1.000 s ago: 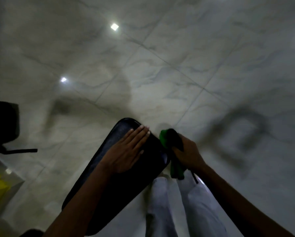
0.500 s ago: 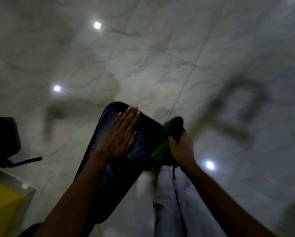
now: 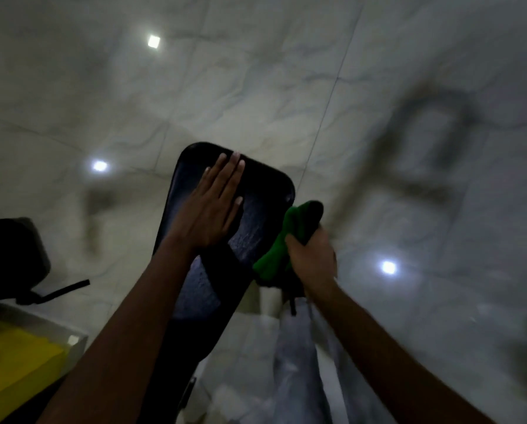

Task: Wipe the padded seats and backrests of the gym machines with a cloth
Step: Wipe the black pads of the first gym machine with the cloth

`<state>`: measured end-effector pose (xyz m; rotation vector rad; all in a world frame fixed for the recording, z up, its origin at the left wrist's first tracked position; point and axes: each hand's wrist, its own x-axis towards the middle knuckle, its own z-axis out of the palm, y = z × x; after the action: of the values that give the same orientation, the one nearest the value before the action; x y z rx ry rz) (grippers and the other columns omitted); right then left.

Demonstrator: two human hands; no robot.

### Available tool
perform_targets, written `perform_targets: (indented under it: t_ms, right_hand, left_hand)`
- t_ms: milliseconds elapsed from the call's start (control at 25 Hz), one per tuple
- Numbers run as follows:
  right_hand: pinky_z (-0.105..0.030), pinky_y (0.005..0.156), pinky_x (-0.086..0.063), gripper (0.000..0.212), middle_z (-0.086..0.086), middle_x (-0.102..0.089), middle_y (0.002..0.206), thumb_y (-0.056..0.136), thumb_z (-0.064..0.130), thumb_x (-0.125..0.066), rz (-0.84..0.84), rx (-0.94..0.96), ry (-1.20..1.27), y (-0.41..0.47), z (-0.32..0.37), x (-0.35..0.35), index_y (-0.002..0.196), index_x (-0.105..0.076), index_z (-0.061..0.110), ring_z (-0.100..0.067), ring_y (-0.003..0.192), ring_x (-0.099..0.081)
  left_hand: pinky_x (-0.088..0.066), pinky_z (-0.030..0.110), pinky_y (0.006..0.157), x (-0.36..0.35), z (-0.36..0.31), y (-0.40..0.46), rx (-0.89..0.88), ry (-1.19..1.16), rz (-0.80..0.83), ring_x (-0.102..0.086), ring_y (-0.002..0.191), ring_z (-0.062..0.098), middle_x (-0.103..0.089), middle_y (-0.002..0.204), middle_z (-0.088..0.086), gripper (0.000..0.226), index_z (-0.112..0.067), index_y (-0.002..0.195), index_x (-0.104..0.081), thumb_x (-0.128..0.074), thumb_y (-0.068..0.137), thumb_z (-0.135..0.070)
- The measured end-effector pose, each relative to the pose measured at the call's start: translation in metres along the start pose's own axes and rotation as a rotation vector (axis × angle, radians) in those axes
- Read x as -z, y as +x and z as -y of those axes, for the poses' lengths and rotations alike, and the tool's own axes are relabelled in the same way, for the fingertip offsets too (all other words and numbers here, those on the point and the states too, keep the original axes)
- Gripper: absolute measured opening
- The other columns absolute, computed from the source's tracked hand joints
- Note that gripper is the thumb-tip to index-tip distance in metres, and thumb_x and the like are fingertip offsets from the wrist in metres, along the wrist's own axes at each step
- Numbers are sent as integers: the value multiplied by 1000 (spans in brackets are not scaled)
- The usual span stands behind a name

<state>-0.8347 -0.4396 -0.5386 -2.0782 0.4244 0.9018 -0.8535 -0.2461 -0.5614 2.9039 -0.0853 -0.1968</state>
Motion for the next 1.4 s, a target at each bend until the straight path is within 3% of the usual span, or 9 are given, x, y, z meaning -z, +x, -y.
perform_targets:
  t_ms: [160,360,600,760,840,960,1080,1280,1400]
  right_hand:
    - [-42,89,-50,35,-16,-64,107,85,13,-59,-98,10,80,-2,-3,-10,118,-54,5,-31,101,-61]
    - [-12,67,-33,31,-4,-55,95,86,3,-59,20,66,29,-45,-31,-25,116,-54,-4,-22,94,-58]
    - [-22,76,-40,32,-16,-64,106,86,5,-58,-87,54,91,-34,-30,-27,117,-56,-2,-29,100,-61]
    - [-34,92,-45,40,-18,-63,117,87,8,-59,203,28,-39,-81,-60,-45,125,-51,1,-32,109,-59]
    - [-27,90,-43,36,-15,-64,115,88,9,-57,249,75,-97,-75,-62,-32,123,-53,3,-30,109,-59]
    - [-7,75,-38,29,-2,-61,101,90,6,-55,220,154,-94,-53,-36,0,119,-55,6,-20,105,-60]
    - [-27,82,-47,29,-8,-62,96,88,4,-56,73,204,-75,-24,0,30,117,-56,2,-21,95,-60]
    - [-8,54,-36,27,-3,-58,91,87,7,-58,66,403,-231,11,66,65,114,-57,4,-18,85,-58]
    - [-18,64,-40,32,-8,-63,99,88,10,-60,143,498,-325,15,104,62,119,-57,7,-19,89,-60]
  left_hand:
    - [-10,37,116,3,4,-6,-65,-2,30,-14,145,30,-20,156,17,57,1,147,-25,-27,99,-29]
    - [-12,37,117,4,7,-7,-86,39,50,-15,145,30,-19,156,18,58,1,148,-23,-26,99,-31]
    - [-12,39,116,2,3,-6,-67,35,64,-15,145,32,-19,156,18,59,2,148,-22,-24,98,-30]
    - [-17,42,117,0,2,-8,-45,37,70,-14,145,32,-19,156,19,59,3,147,-22,-23,98,-29]
    - [-17,42,118,-1,-2,-7,-25,14,76,-13,146,31,-18,156,18,58,2,148,-22,-24,99,-29]
    - [-17,41,117,0,-6,-10,46,-32,44,-13,146,31,-17,157,17,57,0,148,-24,-26,98,-29]
    - [-17,44,112,0,-13,-19,177,-126,-9,-16,143,34,-21,154,19,57,0,145,-32,-28,96,-30]
    - [-17,48,109,-3,-27,-26,399,-212,-117,-17,138,33,-28,151,22,59,1,142,-37,-31,92,-31]
    - [-22,42,112,-7,-39,-29,476,-226,-146,-21,141,31,-29,151,20,58,-1,142,-38,-33,92,-30]
